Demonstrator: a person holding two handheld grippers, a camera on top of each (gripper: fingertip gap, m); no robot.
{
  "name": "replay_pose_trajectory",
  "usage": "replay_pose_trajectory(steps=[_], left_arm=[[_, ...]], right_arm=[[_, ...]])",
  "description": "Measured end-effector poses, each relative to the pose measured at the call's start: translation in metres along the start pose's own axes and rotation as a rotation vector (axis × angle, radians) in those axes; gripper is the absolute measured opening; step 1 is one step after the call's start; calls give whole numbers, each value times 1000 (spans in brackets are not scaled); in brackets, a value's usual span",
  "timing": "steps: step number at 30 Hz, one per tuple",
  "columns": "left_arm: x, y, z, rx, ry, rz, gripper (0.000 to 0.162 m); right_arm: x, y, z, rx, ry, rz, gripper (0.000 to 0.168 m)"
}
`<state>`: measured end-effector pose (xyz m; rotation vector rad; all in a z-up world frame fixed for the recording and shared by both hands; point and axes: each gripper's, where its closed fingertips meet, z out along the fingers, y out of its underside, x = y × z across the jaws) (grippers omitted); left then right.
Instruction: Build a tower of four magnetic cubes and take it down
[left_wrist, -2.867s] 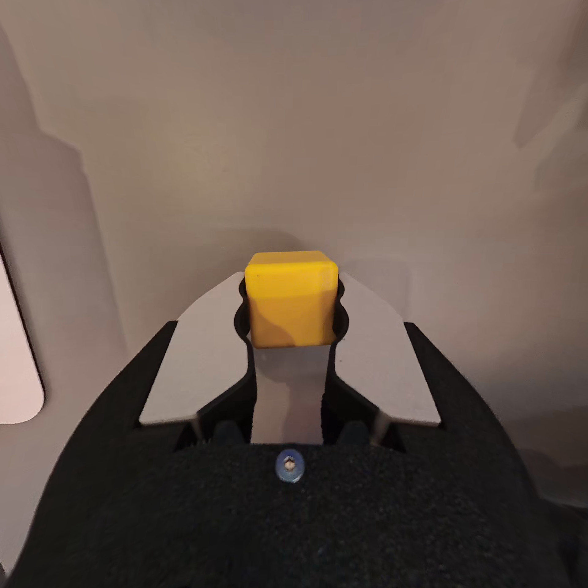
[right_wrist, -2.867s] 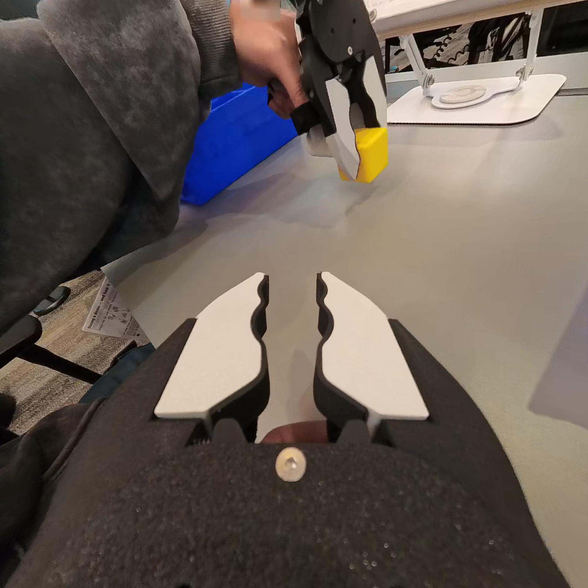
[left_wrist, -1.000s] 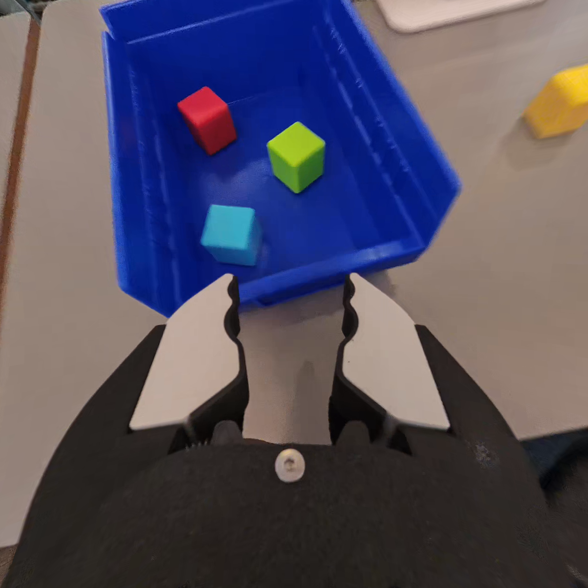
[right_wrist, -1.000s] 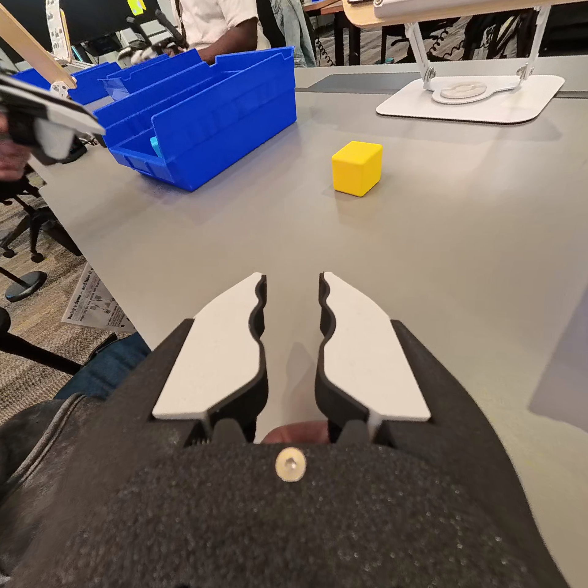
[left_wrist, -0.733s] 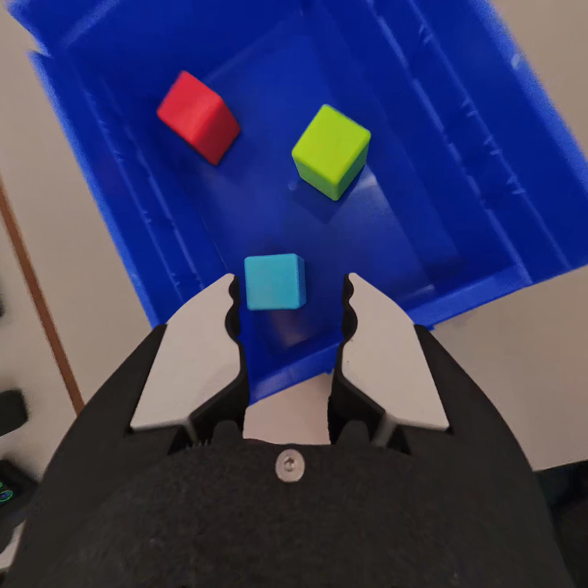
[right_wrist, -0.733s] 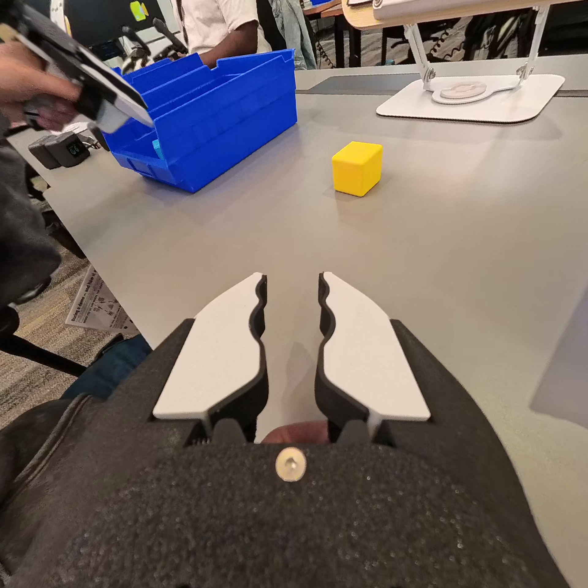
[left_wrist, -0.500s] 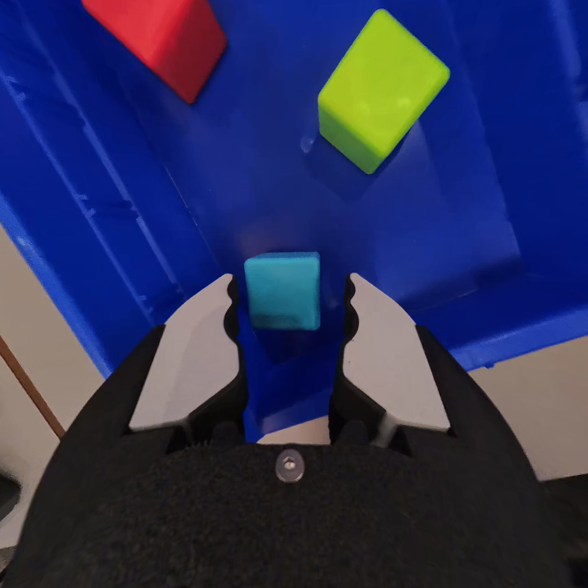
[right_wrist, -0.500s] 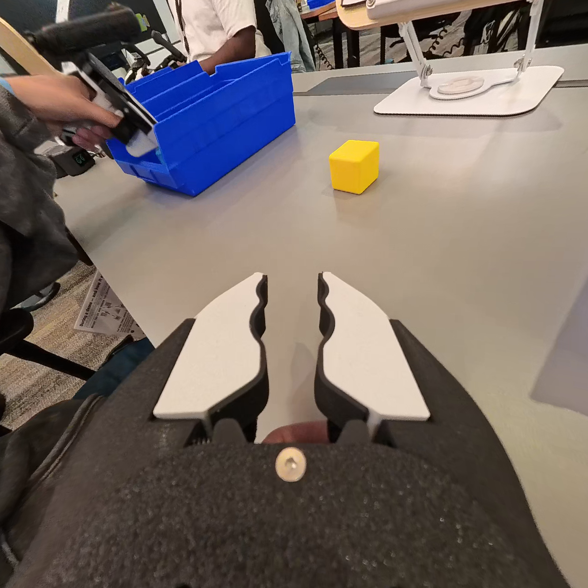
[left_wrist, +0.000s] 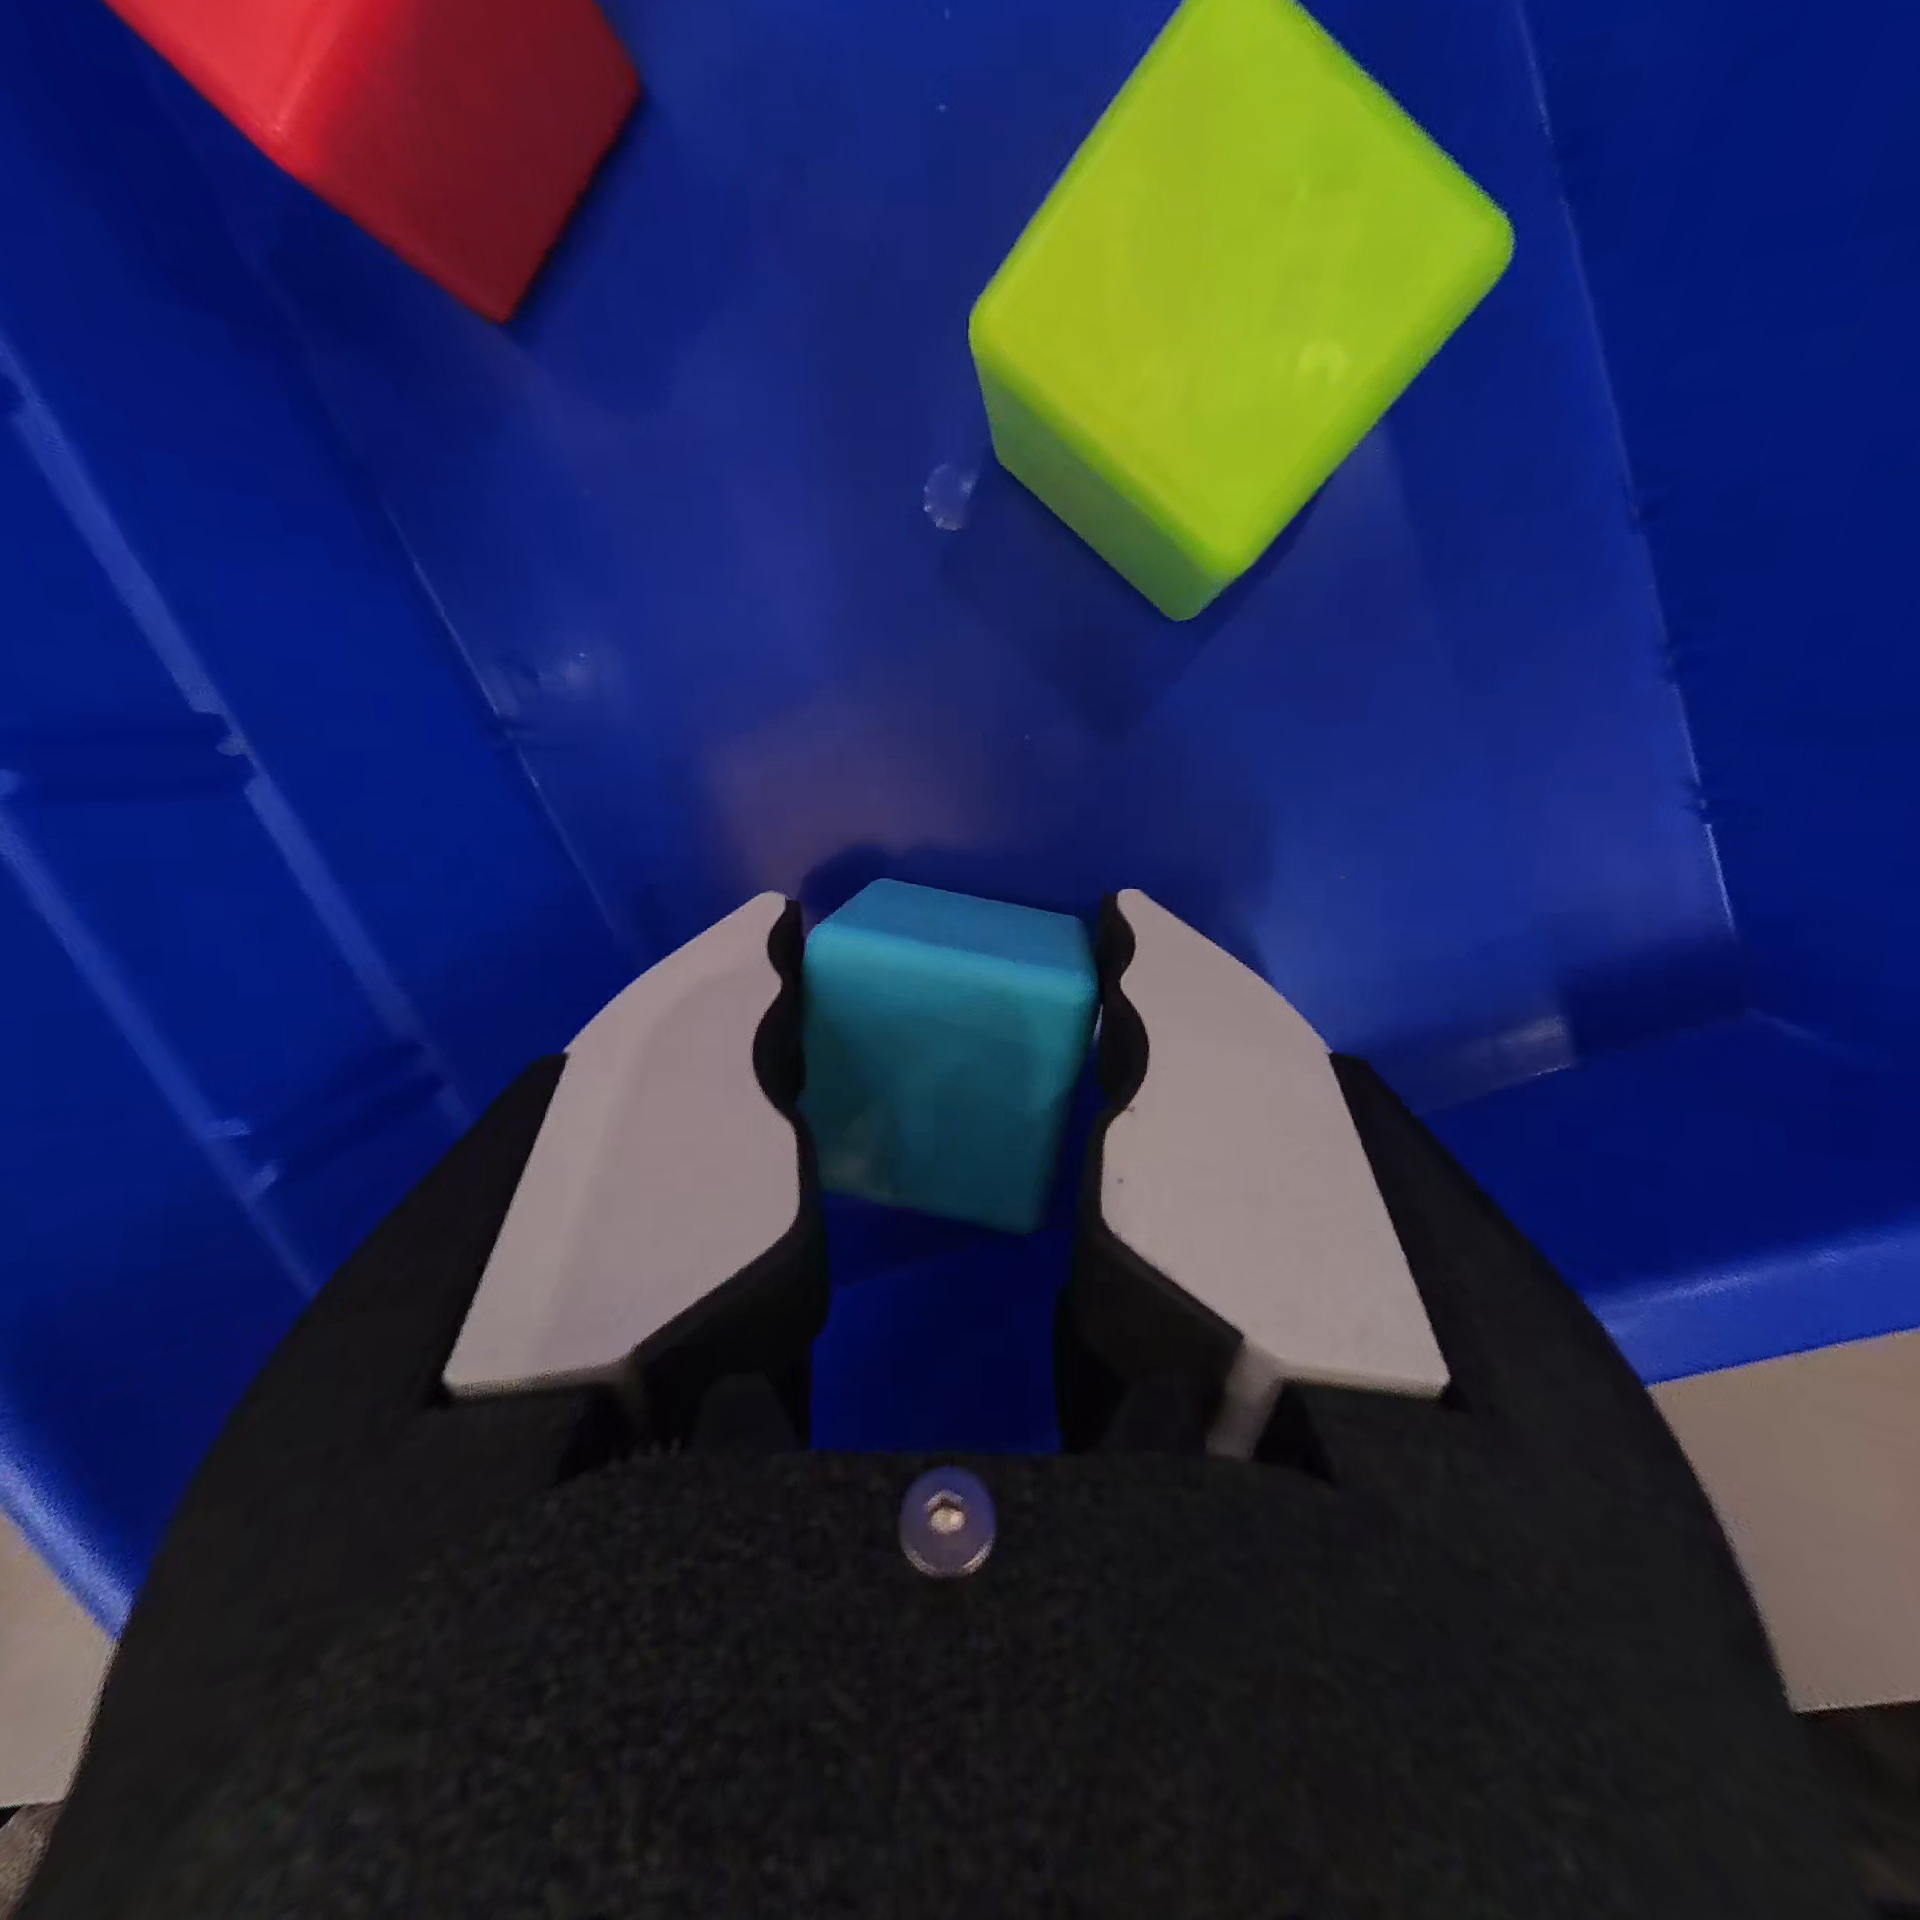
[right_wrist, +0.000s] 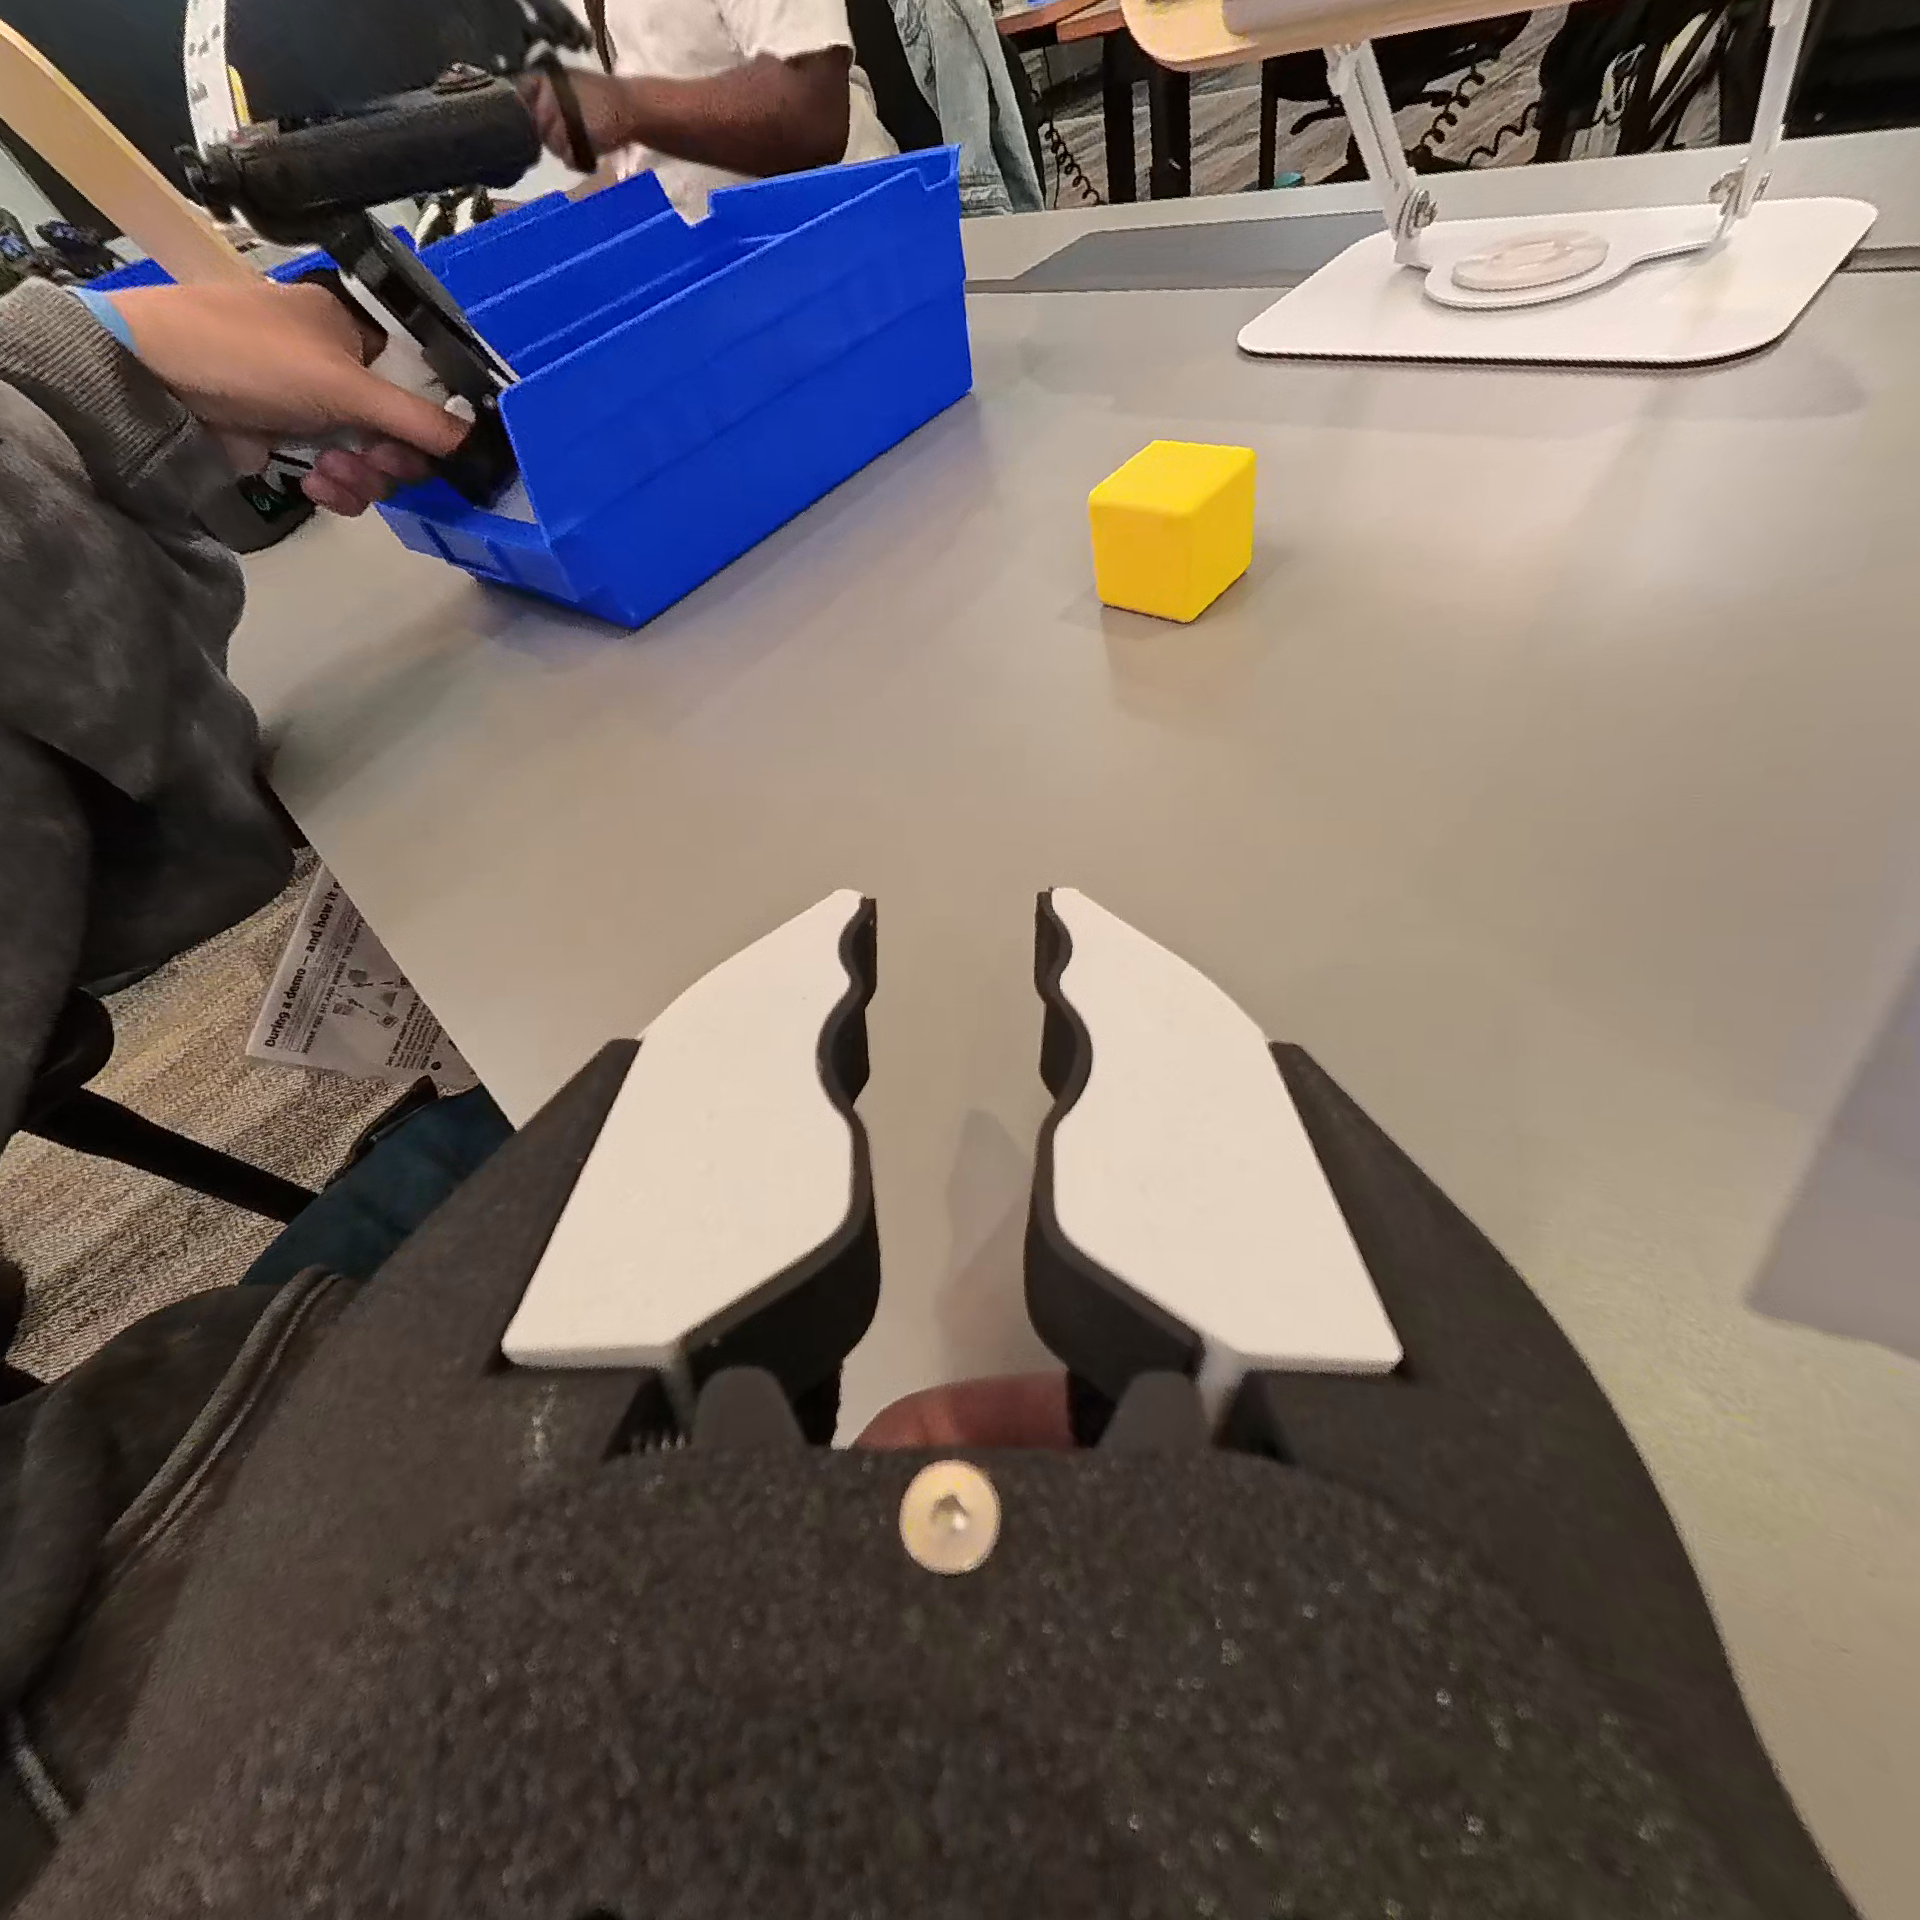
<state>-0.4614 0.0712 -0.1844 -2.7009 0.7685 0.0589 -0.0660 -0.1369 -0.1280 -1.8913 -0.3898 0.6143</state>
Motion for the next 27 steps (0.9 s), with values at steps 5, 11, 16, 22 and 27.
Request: replay_pose_trajectory(steps=[5, 11, 16, 22, 27], left_arm=[[2, -3, -3, 8, 7, 68, 53], [38, -45, -86, 383, 184, 120, 52], [92, -35, -161, 611, 161, 315, 52], [181, -2, -180, 685, 354, 474, 52], [221, -40, -156, 550, 302, 640, 52]], right_arm=[[-1, 1, 1, -8, -1, -5, 29], [-1, 1, 1, -8, 0, -4, 29], [-1, 1, 1, -9, 1, -2, 29], [-1, 1, 2, -11, -1, -4, 28], [-6, 2, 7, -30, -24, -7, 28]])
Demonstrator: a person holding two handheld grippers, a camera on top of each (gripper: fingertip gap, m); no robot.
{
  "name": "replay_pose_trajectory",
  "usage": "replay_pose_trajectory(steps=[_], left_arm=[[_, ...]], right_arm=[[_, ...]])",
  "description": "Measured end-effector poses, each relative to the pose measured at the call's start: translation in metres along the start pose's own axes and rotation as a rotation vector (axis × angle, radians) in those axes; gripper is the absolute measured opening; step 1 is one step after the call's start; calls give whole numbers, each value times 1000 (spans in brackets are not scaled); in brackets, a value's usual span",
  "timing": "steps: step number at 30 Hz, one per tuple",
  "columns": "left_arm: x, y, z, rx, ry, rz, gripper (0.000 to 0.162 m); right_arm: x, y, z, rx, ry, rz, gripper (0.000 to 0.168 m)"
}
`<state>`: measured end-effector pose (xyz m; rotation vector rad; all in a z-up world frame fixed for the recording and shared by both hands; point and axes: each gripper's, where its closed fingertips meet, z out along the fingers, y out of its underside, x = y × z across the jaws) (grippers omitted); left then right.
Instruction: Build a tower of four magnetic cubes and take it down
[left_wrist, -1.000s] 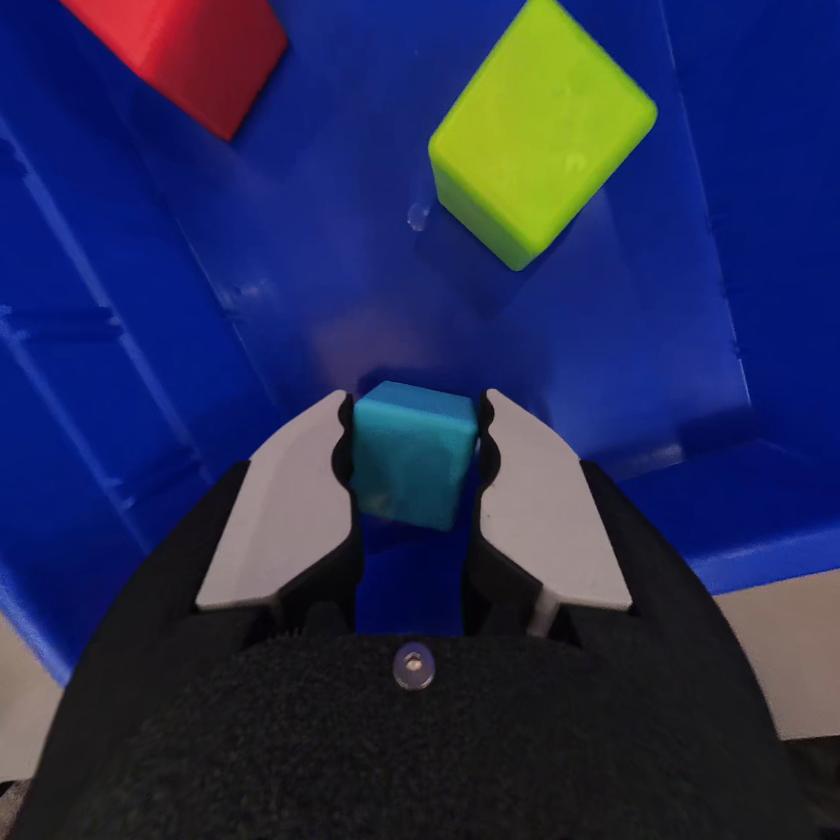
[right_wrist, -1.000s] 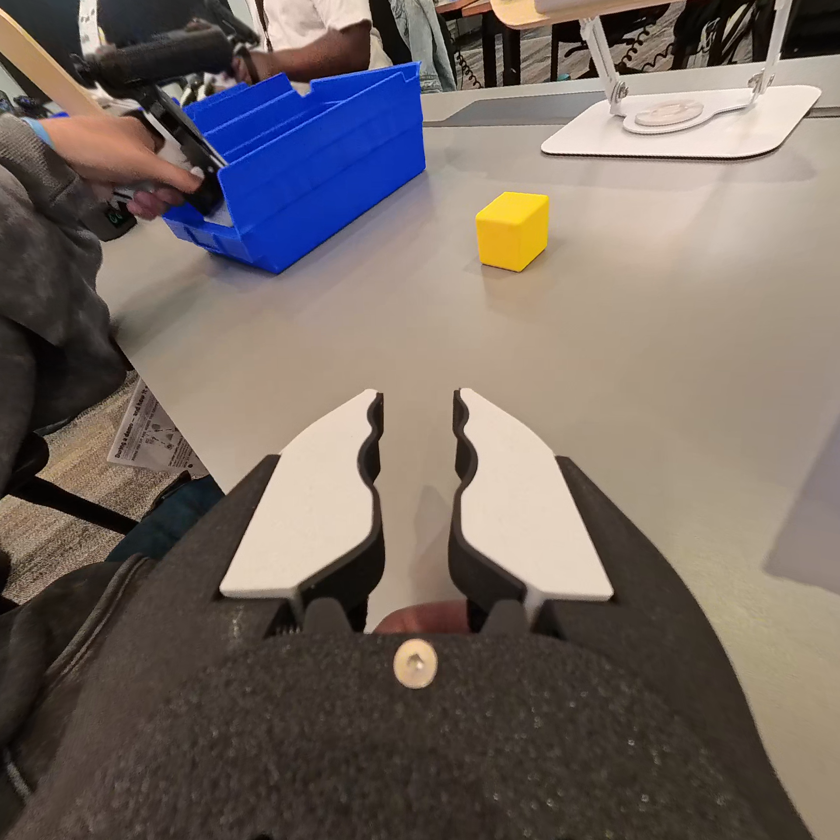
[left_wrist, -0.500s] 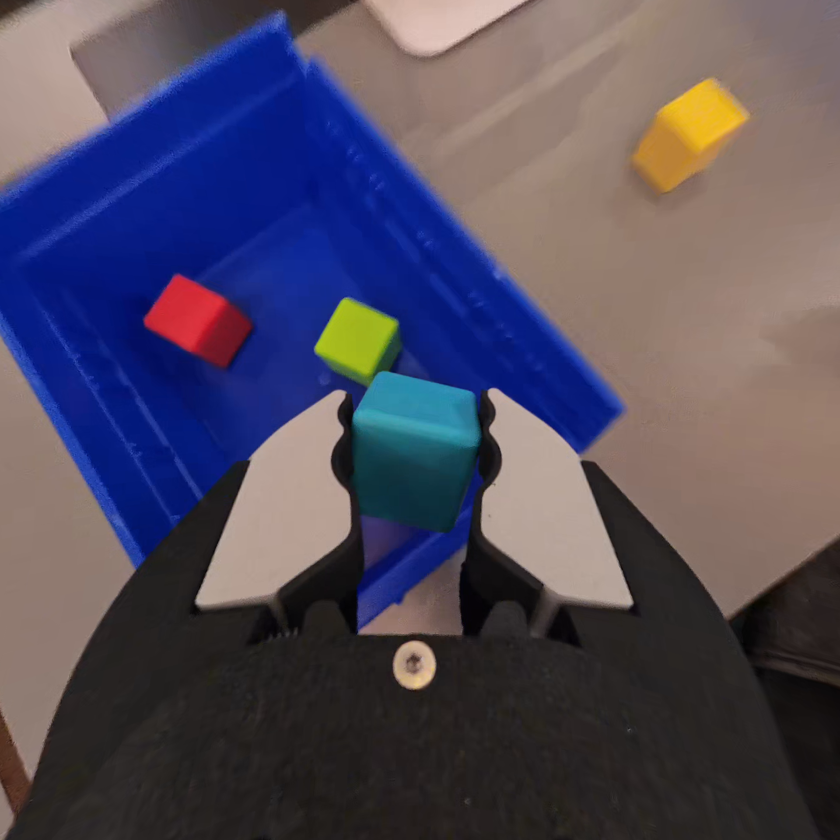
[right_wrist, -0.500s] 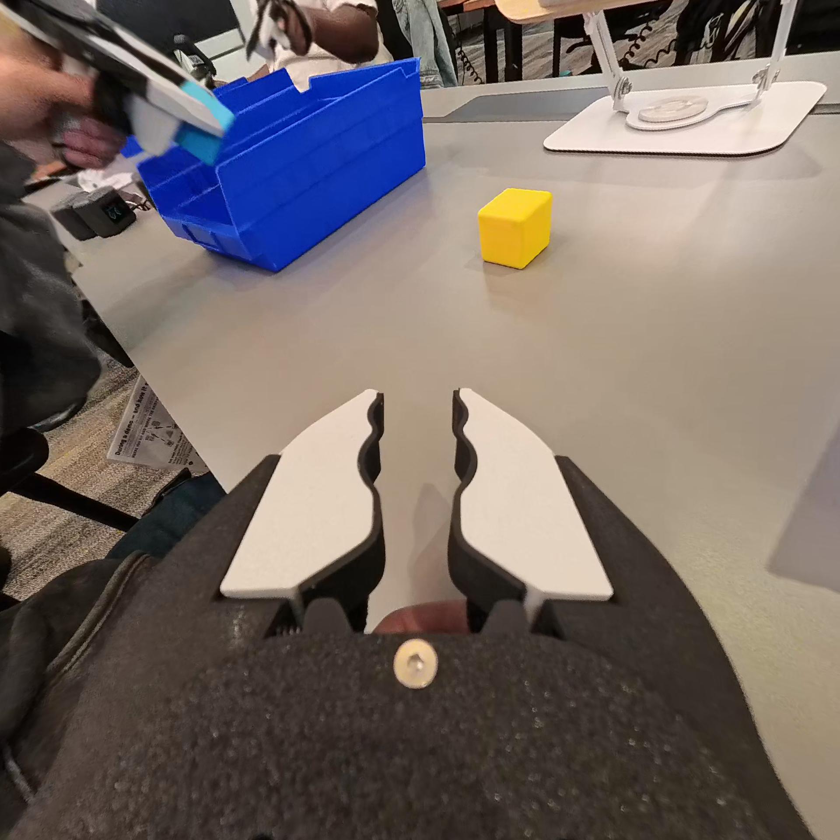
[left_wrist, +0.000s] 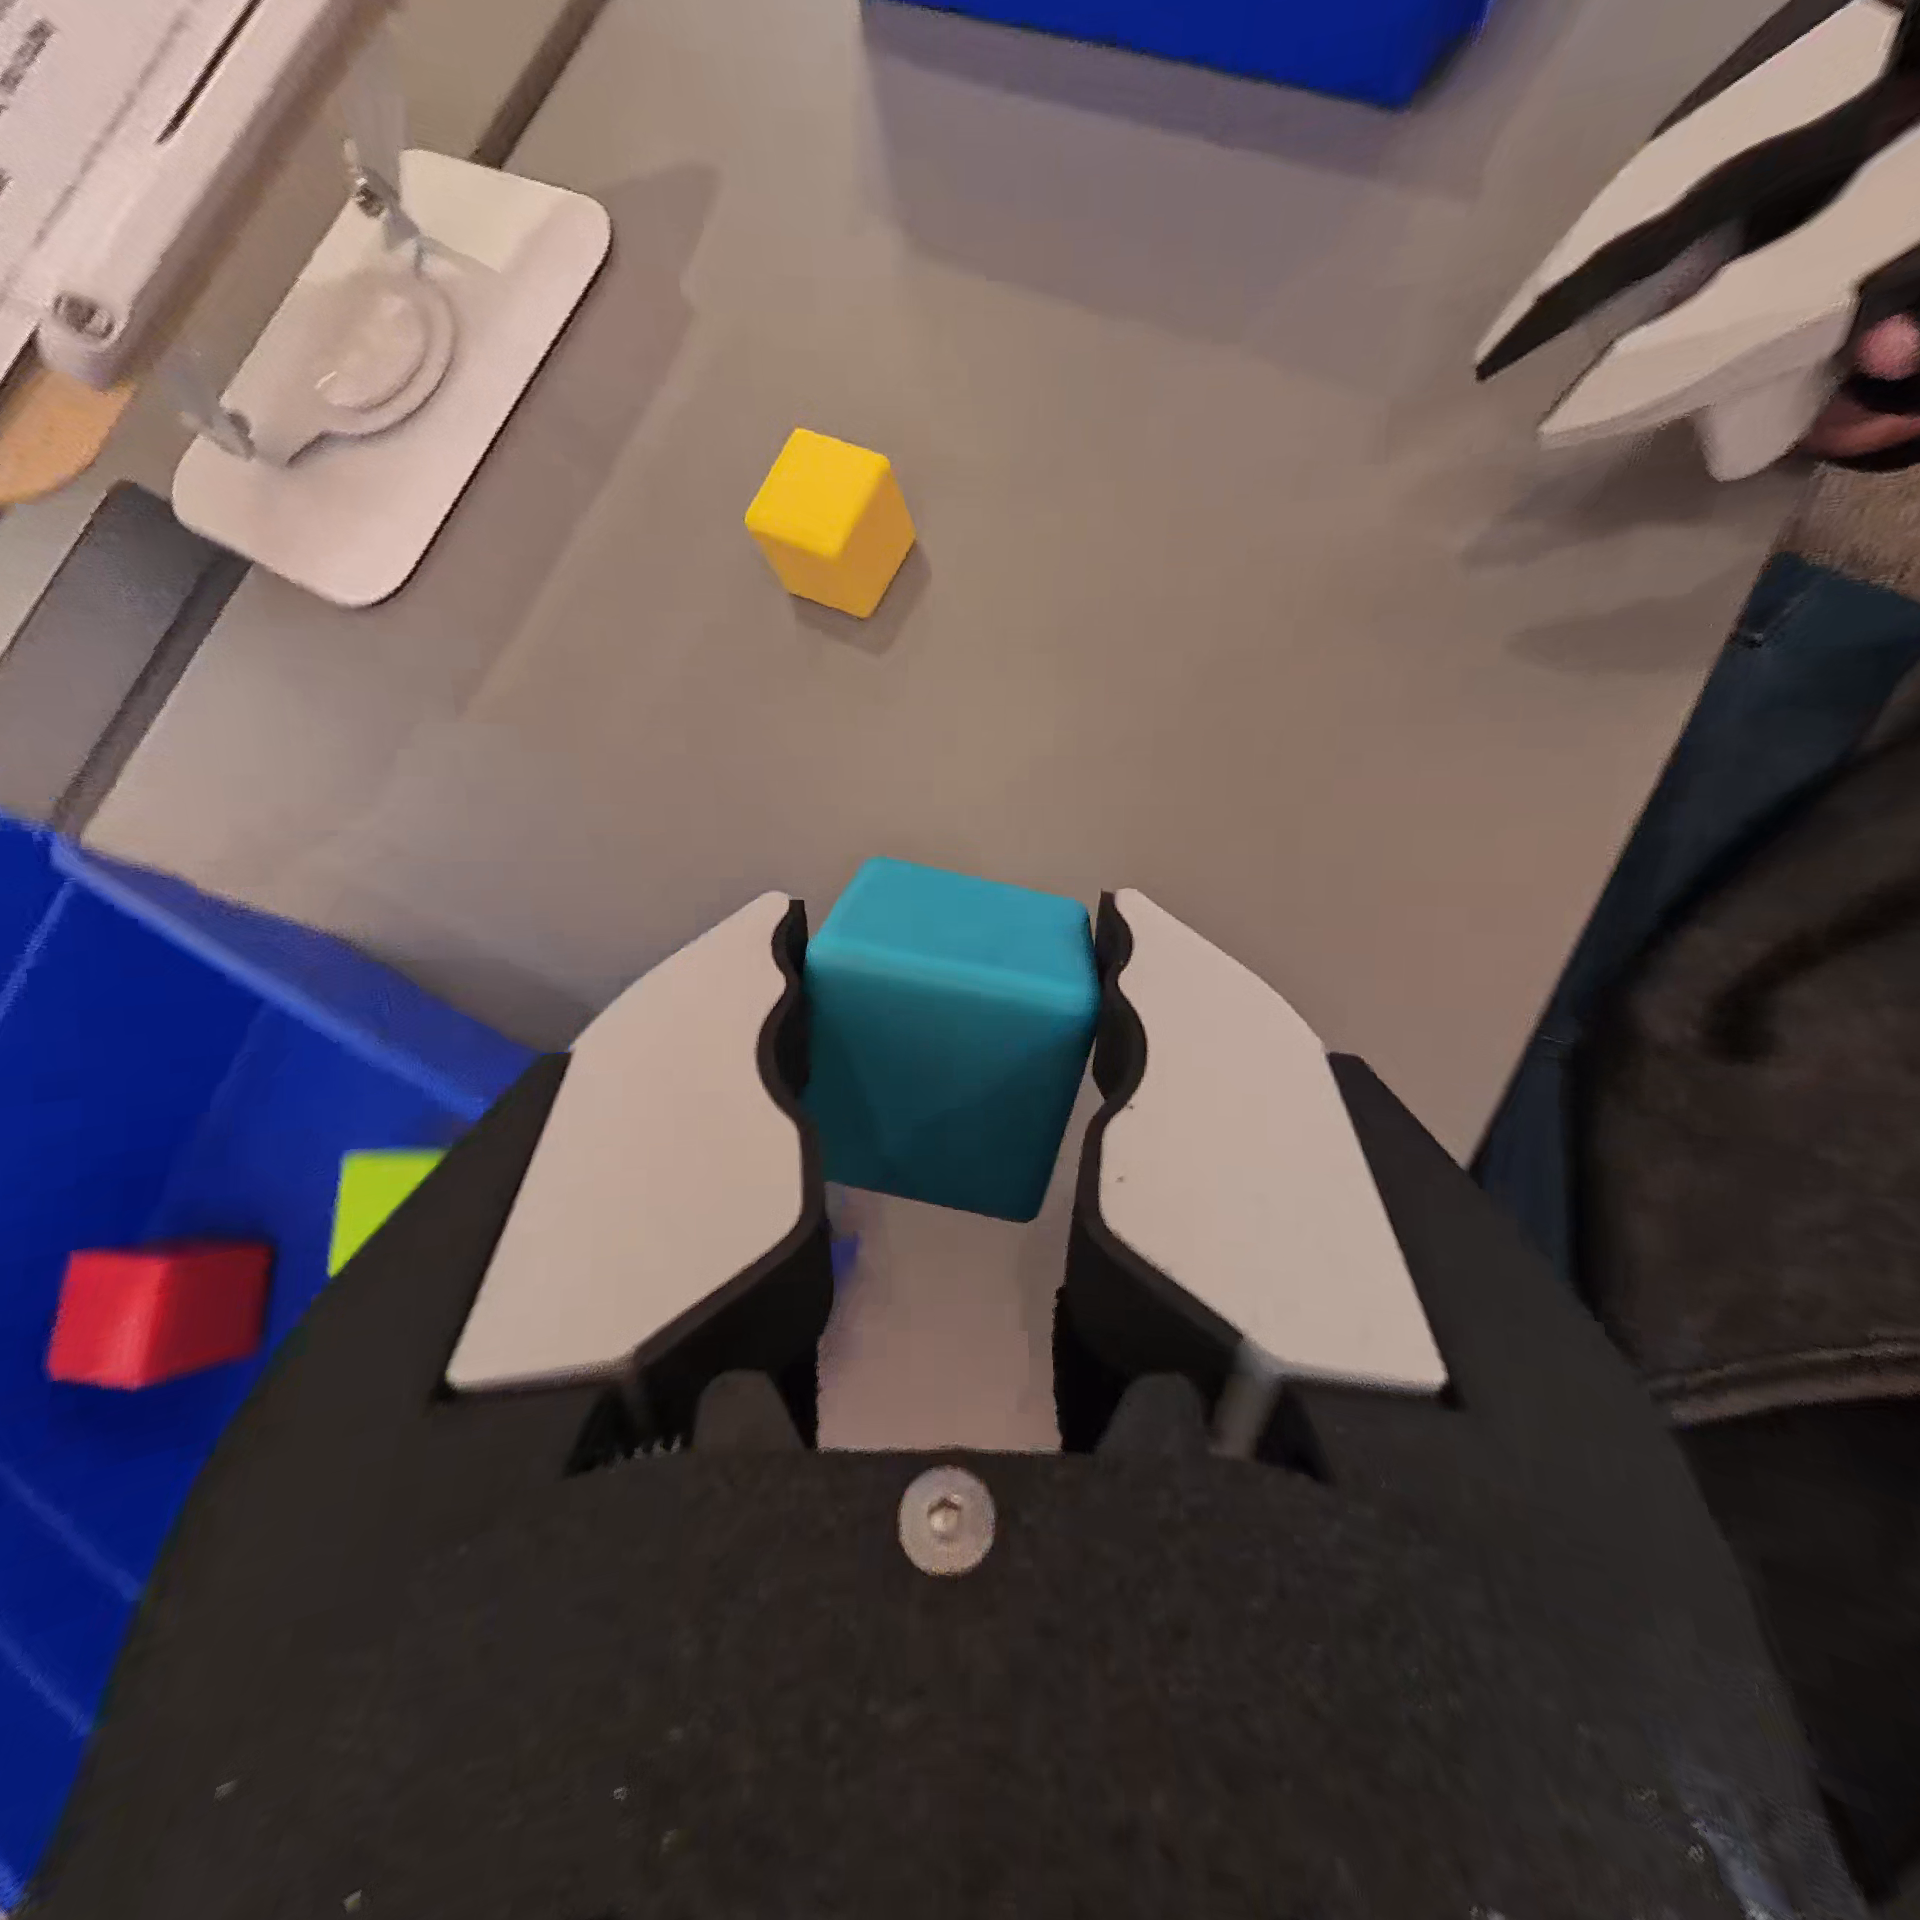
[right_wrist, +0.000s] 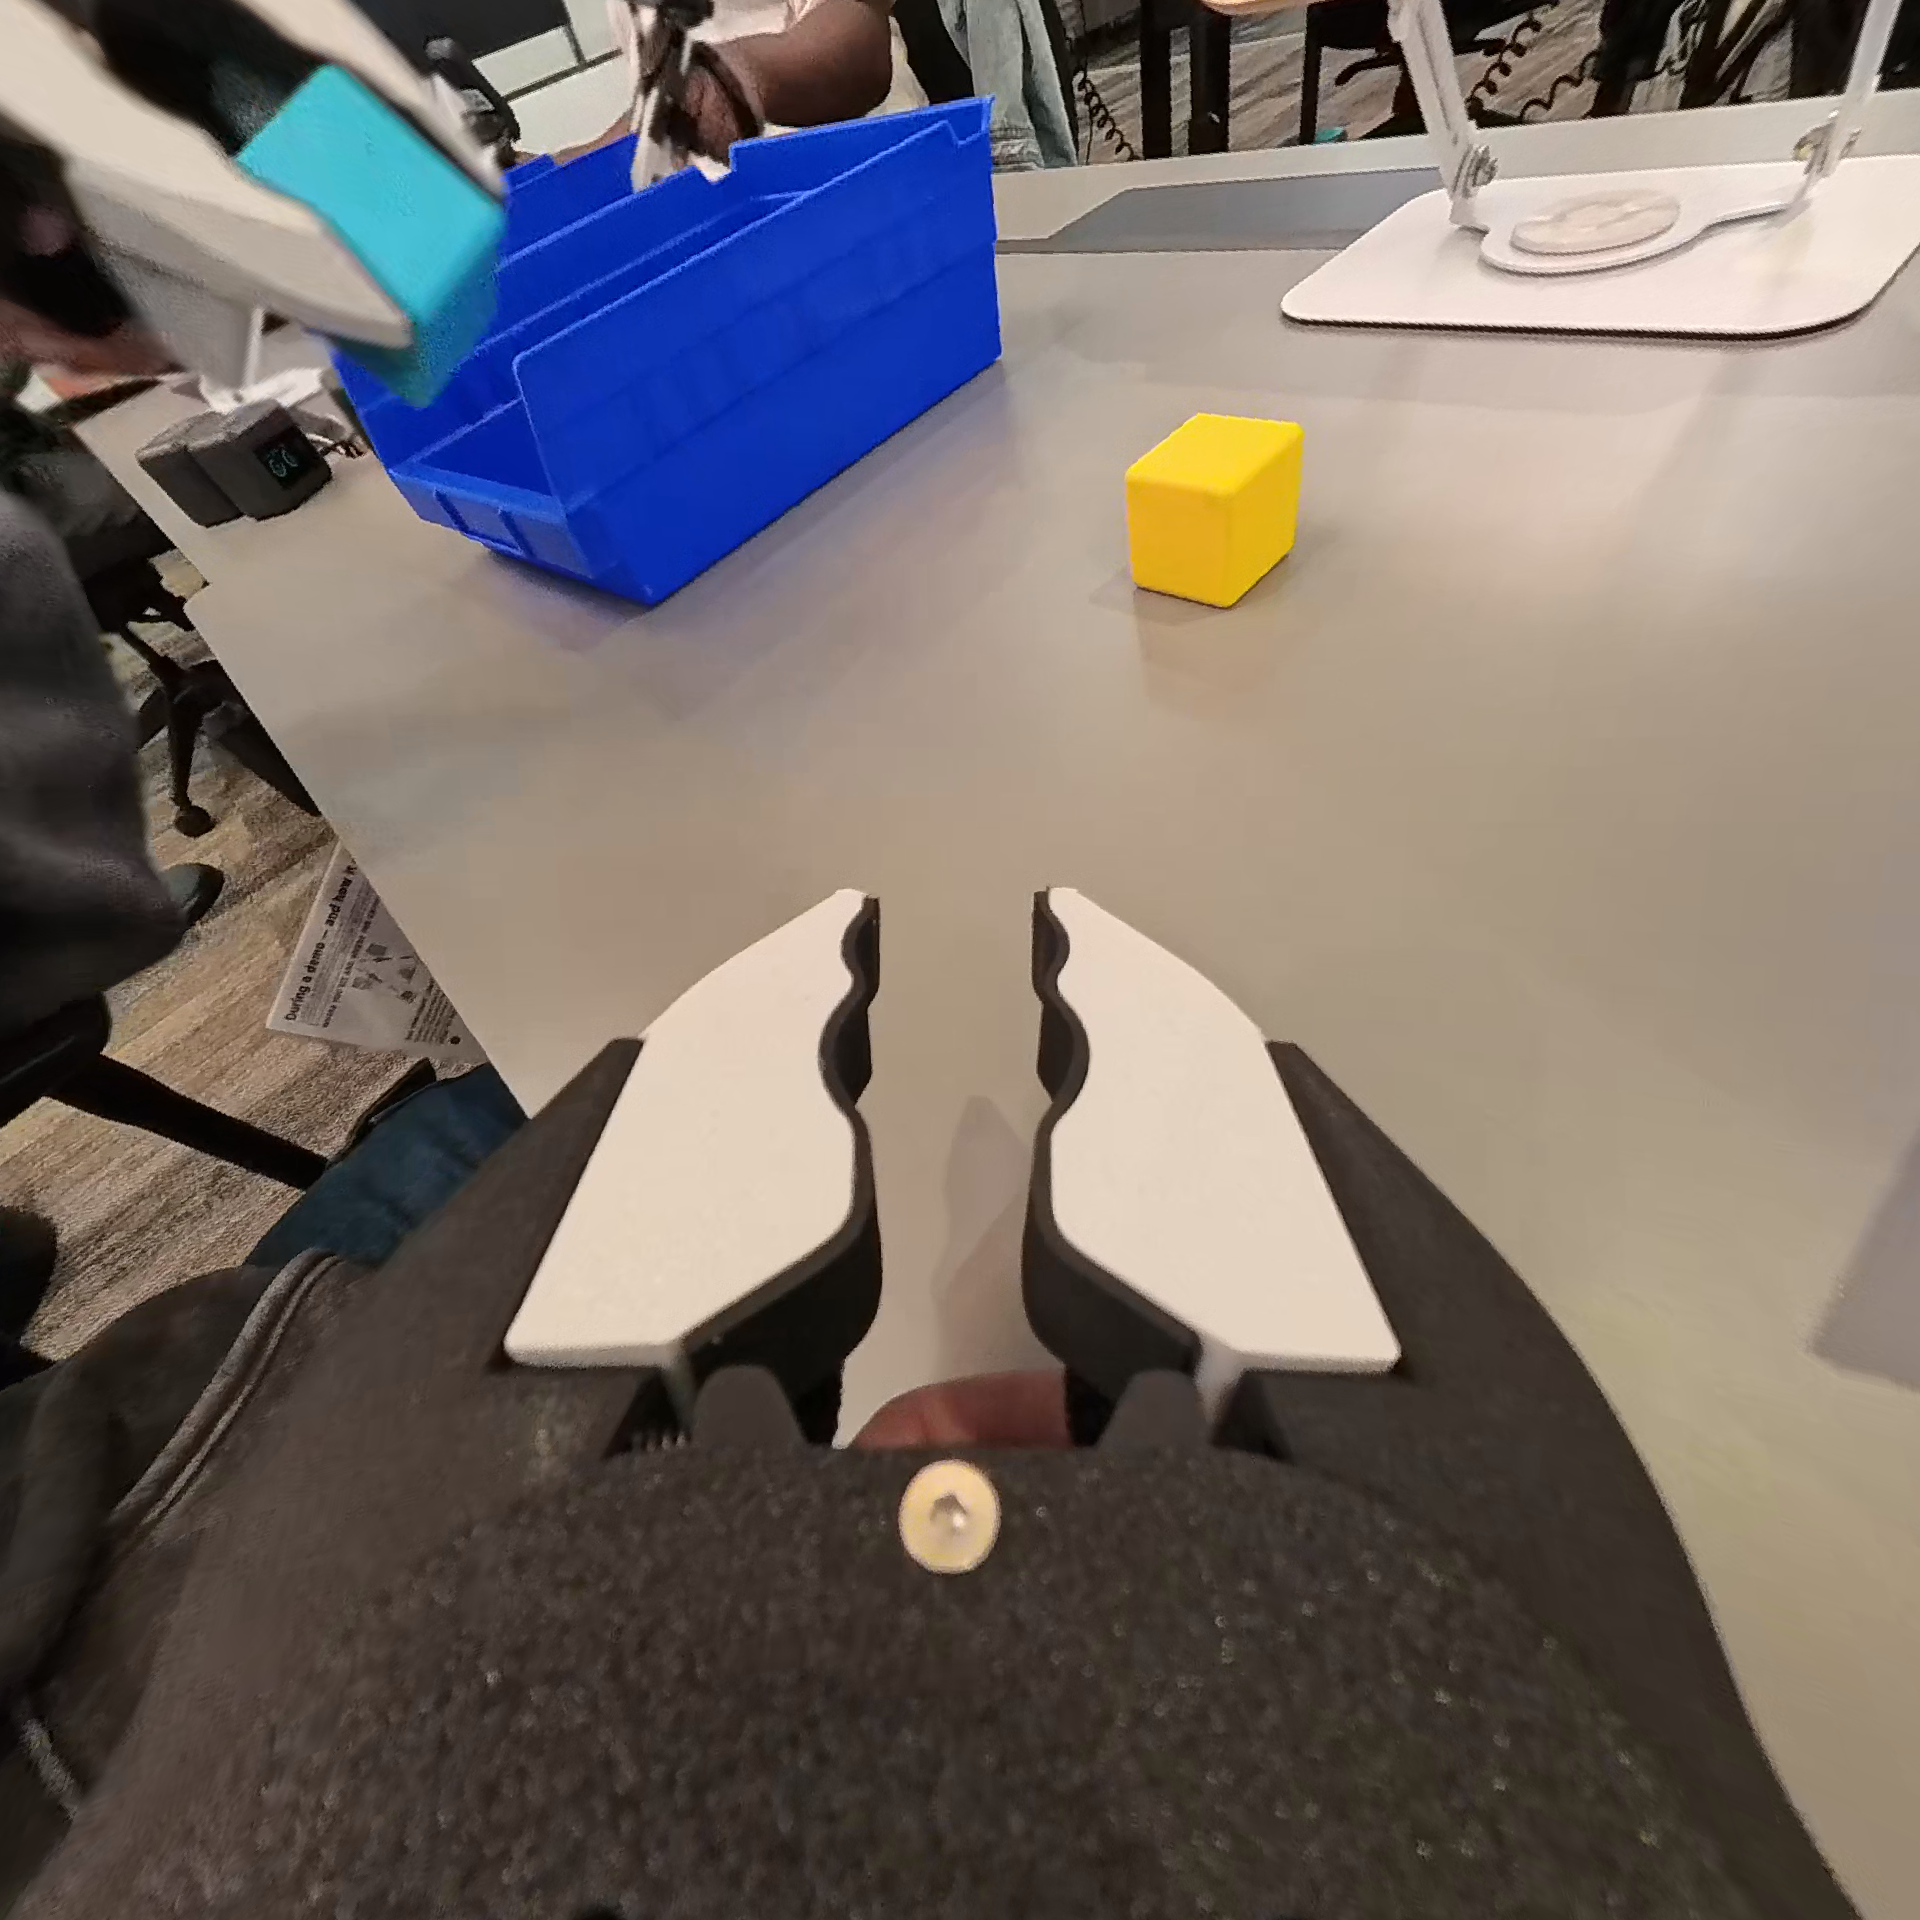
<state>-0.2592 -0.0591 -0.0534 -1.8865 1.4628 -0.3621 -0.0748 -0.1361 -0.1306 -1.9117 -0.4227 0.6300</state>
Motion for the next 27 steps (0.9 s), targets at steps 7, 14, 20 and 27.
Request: replay_pose_trajectory(steps=[7, 14, 20, 27], left_arm=[[-11, -78, 107, -141, 186, 156, 52], [-40, -79, 182, -398, 294, 243, 52], [-49, -64, 203, -462, 325, 266, 52], [-47, -69, 211, -456, 320, 273, 52]], right_arm=[[-4, 0, 5, -17, -37, 25, 27], [-9, 0, 8, -22, -54, 11, 26], [-6, -1, 5, -7, -49, 31, 26], [-5, 0, 5, -9, -49, 37, 26]])
